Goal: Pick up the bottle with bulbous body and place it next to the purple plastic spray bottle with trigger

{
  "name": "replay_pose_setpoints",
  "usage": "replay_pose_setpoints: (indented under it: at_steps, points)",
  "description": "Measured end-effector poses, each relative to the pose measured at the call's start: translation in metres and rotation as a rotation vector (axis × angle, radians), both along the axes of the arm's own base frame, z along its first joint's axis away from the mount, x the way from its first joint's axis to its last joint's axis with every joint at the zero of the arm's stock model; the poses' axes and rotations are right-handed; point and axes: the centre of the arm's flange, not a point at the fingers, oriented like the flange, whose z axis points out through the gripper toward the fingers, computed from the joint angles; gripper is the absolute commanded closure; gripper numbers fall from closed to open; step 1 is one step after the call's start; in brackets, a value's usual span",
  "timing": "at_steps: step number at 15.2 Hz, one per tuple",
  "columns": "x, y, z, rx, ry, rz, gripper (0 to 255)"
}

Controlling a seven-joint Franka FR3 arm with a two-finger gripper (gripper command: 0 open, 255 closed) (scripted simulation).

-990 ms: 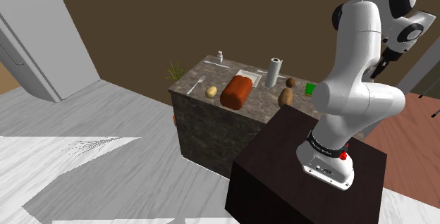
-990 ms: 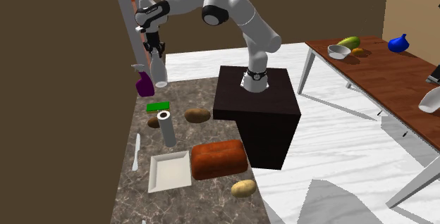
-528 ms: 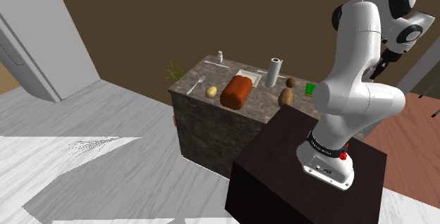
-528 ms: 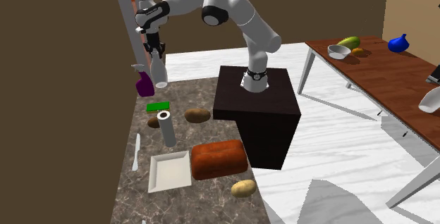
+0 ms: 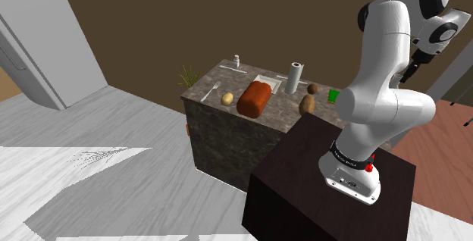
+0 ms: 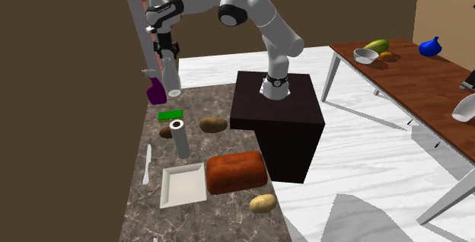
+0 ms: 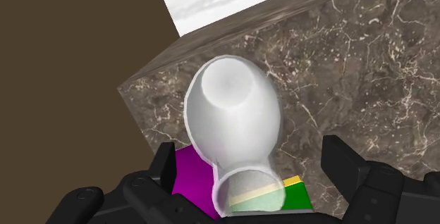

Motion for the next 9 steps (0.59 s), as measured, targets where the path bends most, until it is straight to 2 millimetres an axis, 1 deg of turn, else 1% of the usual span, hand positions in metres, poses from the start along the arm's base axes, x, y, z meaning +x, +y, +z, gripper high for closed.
replay_pose_setpoints:
  at_steps: [2,3,9]
  points:
    - [-0.003,0.001,0.023,-0.001,0.0,0.0,0]
    - [-0.004,0.0,0.029,-0.001,0.0,0.0,0]
    - [-0.003,0.0,0.034,0.0,0.0,0.0,0]
